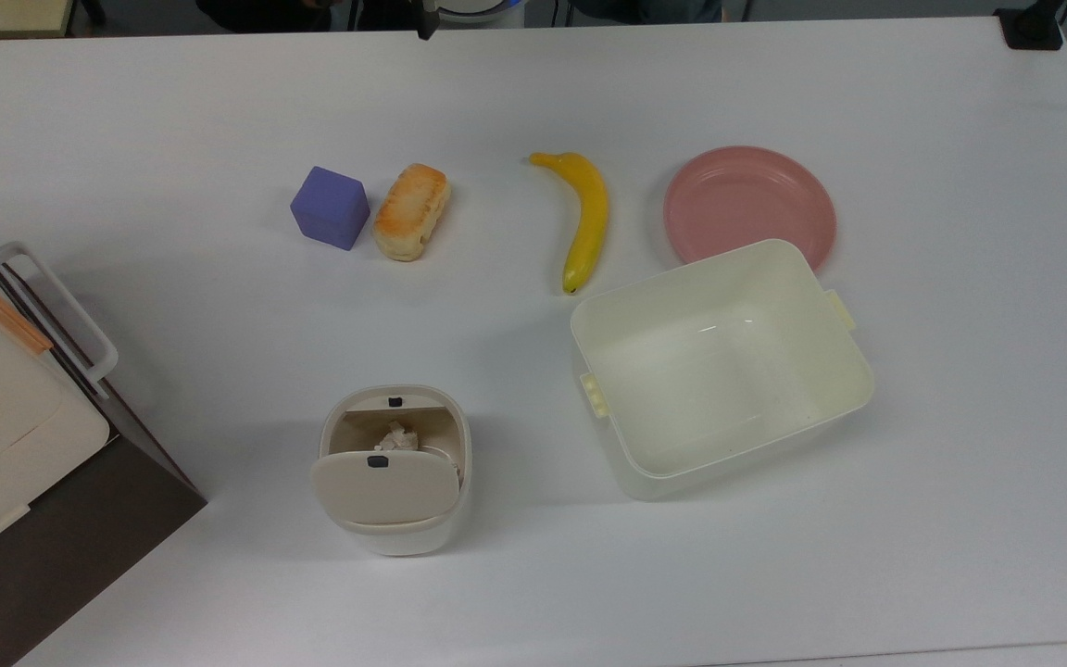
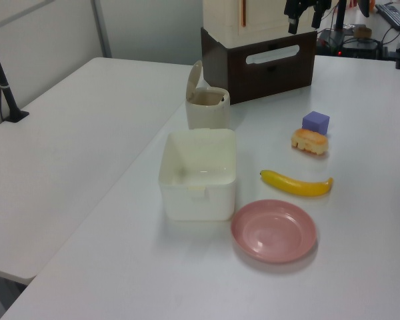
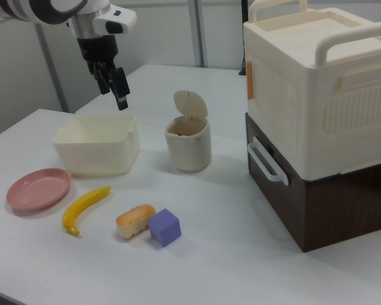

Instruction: Open the trash can

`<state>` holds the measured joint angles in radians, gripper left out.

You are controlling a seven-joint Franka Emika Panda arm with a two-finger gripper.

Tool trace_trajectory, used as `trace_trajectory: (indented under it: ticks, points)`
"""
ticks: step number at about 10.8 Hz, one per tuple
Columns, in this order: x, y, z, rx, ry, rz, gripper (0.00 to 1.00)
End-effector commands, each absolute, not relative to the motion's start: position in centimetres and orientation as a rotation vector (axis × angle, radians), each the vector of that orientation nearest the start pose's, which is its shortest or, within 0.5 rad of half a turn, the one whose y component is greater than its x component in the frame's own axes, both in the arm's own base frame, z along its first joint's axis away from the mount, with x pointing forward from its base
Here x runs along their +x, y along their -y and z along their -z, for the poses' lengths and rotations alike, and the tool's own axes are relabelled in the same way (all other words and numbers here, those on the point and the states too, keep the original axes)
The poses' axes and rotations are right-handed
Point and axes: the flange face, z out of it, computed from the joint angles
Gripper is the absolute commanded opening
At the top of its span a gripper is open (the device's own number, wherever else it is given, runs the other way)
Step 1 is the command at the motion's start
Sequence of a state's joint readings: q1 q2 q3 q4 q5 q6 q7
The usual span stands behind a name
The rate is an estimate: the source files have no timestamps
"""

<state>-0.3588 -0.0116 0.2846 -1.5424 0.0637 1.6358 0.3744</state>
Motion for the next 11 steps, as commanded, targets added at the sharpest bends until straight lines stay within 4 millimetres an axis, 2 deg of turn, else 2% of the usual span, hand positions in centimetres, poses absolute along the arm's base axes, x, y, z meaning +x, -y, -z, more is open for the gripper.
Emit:
trace_trajectory:
  ticks: [1, 11]
  points:
    - [55.54, 3.39, -65.29, -3.003, -0.579, 0.153, 1.0]
    - [55.5, 3.39, -65.25, -3.015, -0.528, 0.148, 1.0]
